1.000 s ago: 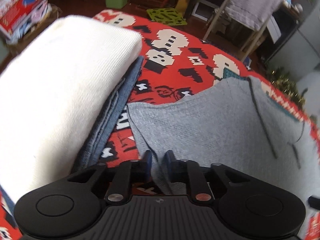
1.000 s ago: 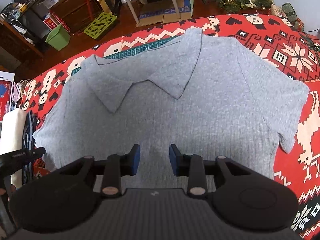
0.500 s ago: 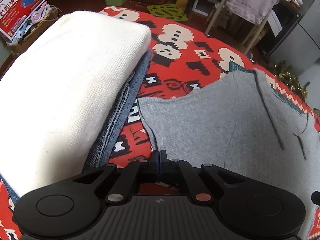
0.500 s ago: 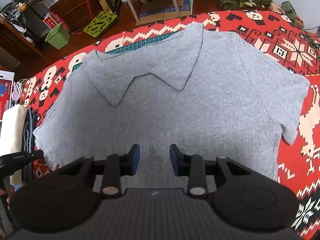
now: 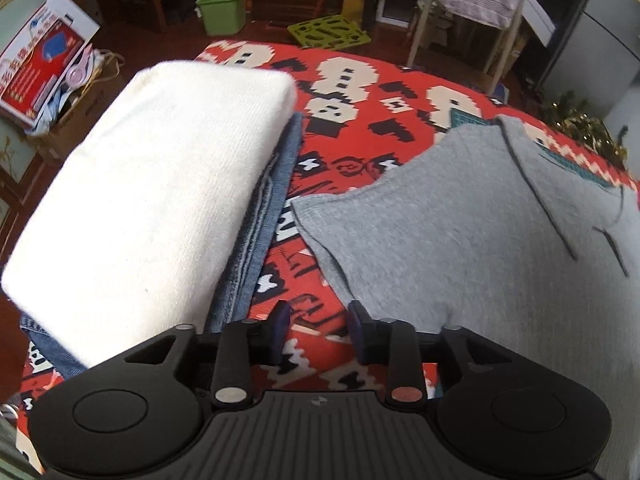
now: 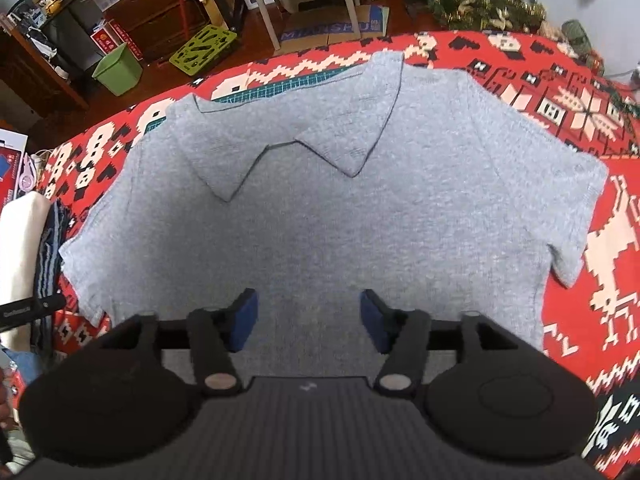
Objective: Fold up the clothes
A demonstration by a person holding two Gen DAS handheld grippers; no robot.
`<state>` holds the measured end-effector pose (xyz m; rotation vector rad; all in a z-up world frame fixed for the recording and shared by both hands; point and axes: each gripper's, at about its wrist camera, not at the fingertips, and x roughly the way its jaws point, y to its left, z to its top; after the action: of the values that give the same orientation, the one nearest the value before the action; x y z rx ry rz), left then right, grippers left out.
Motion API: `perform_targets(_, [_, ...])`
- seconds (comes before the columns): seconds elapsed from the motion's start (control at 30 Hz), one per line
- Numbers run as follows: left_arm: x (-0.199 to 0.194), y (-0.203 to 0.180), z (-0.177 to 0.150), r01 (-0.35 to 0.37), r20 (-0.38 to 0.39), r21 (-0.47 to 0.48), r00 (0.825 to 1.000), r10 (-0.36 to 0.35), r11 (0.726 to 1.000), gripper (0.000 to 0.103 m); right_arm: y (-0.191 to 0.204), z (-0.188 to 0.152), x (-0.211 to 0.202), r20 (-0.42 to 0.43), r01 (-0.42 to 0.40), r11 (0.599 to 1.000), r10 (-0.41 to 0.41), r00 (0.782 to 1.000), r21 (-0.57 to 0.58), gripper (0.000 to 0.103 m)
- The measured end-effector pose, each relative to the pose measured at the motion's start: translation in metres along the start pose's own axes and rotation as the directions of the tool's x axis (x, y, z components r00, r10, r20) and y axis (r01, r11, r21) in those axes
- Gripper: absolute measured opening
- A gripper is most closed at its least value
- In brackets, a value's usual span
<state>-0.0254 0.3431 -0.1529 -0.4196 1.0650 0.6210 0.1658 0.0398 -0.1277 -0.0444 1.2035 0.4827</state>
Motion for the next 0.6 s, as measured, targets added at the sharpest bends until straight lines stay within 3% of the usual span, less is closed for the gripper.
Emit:
perform_targets(0.1, [-0.011,-0.015,-0.002,-0.001,0.031,0.04,1.0,-0.001,0.999,0.047,0.0,-0.005,-0.004,0.022,0.016,0.999,-0.015,1.0,-0.043,0.084])
perform_targets(0.23, [-0.025,-0.045,-0.003,0.033,0.076,0.126,0.996,-0.043,0.991,0.048,-0.004,-0.013,-0.009,0.054,0.048,0.997,-0.044,0.998,-0.063,0.101])
perform_targets(0.43, [-0.021,-0.099,-0.011,0.102,0.079,0.241,0.989,-0.124,0.965,0.052,-0.013,-0.021,-0.01,0.112,0.089,0.993,-0.08,0.991,-0.077,0.102])
perform_targets(0.6, [-0.022,-0.139,-0.013,0.109,0.098,0.367,0.983,-0.155,0.924,0.068,-0.02,-0.018,-0.01,0.195,0.113,0.99,-0.094,0.976,-0.09,0.102])
